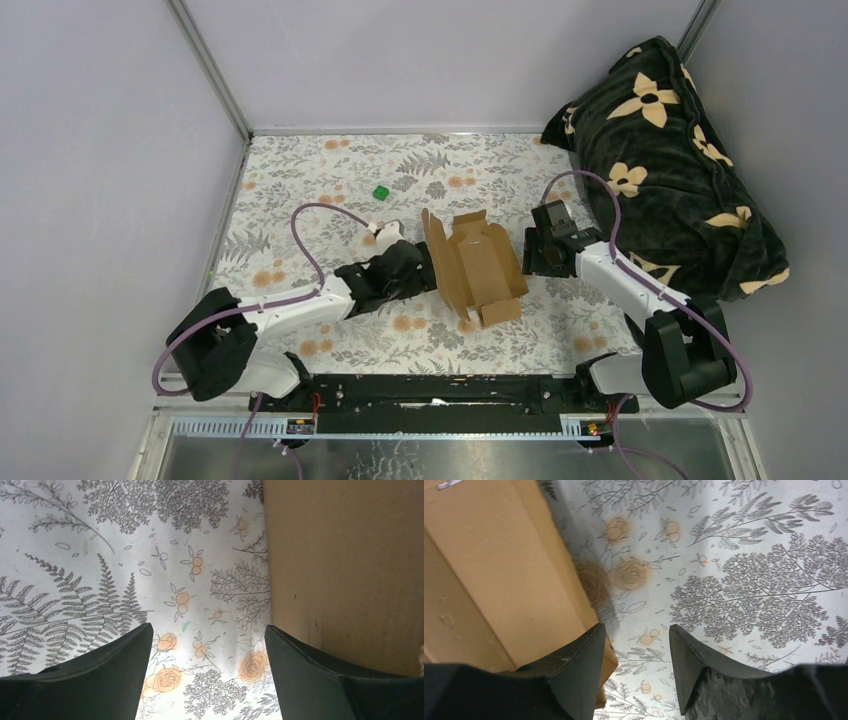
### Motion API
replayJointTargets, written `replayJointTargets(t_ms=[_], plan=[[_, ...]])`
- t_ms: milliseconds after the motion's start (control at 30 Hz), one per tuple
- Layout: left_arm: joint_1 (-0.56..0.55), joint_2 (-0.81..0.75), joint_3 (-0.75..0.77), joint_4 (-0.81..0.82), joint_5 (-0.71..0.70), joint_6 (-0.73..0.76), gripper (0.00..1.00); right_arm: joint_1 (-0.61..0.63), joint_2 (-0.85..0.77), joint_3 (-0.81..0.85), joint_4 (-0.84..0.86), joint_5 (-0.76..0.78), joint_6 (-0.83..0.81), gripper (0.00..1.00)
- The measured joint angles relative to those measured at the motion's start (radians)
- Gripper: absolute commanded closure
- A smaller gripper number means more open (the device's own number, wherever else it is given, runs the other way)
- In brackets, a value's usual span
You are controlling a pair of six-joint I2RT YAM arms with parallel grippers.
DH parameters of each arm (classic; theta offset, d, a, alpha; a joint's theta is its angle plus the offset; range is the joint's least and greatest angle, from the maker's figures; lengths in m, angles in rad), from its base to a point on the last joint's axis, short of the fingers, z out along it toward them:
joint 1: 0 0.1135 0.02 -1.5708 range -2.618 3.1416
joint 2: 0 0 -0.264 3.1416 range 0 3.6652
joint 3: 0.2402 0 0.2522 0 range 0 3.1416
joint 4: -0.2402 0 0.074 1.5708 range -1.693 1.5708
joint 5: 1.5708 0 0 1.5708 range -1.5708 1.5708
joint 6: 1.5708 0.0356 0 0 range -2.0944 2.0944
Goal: Fold the paper box
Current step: Fold the paper box at the center of the board.
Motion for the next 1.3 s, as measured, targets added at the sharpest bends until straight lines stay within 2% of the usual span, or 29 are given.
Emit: replayJointTargets(t_ms=[433,867,1300], plan=[[0.042,0.113,0.126,0.001,-0.001,0.051,0.11,-0.051,0.178,0.000,0.056,-0.011,0.002,0.47],[0.066,0.294,0.140,0.114,0.060,0.065,0.11,-0.040,0.129,-0.013,0.125,-0.169,-0.013,0.49],[0.100,0.362,0.209,0.134,0.071,0.106,0.10,0.184,0.128,-0.021,0.151,-0.167,0.053,0.50]])
